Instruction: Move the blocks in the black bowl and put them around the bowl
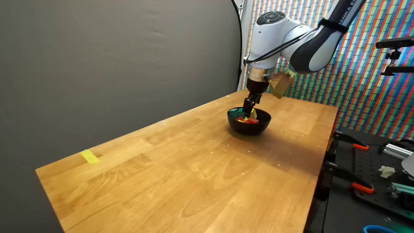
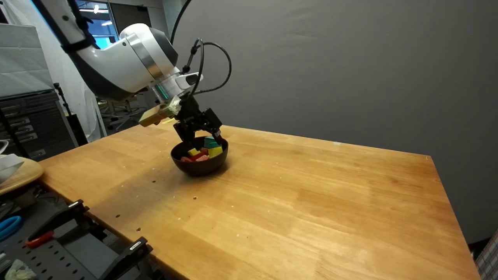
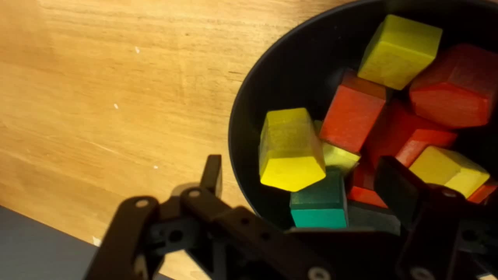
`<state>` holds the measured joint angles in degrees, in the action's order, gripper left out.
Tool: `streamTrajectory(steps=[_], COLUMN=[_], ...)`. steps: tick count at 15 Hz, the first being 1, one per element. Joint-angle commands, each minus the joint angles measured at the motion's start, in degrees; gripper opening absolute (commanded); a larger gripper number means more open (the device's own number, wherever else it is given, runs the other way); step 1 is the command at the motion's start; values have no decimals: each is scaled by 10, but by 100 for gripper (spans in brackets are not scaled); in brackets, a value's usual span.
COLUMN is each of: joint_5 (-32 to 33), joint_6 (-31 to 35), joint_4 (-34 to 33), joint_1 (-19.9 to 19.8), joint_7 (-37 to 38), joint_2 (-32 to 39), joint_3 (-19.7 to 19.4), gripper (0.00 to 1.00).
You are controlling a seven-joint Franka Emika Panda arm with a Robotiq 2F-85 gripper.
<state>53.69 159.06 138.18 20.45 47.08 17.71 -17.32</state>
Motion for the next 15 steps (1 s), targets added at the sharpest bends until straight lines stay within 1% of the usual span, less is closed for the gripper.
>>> streamTrajectory(steps=[1, 2, 3, 5, 6, 7, 8, 11, 13, 14, 15], joint_5=[6, 4, 4, 8, 6, 3, 1, -2, -6, -11, -18], joint_6=[9, 12, 15, 14, 14, 14, 15, 13, 13, 11, 11], joint_4=[-19, -21, -25, -33, -36, -38, -41, -43, -42, -40, -38], joint_1=[-3, -6, -7, -7, -8, -8, -9, -8, -10, -12, -15], joint_7=[10, 6, 3, 2, -1, -4, -4, -7, -8, -10, -15], joint_2=[20, 25, 32, 44, 48, 52, 54, 54, 55, 54, 51], joint_3=[-8, -7, -6, -7, -5, -3, -2, 1, 3, 5, 7], gripper=[100, 100, 95, 79, 76, 64, 57, 50, 54, 53, 55])
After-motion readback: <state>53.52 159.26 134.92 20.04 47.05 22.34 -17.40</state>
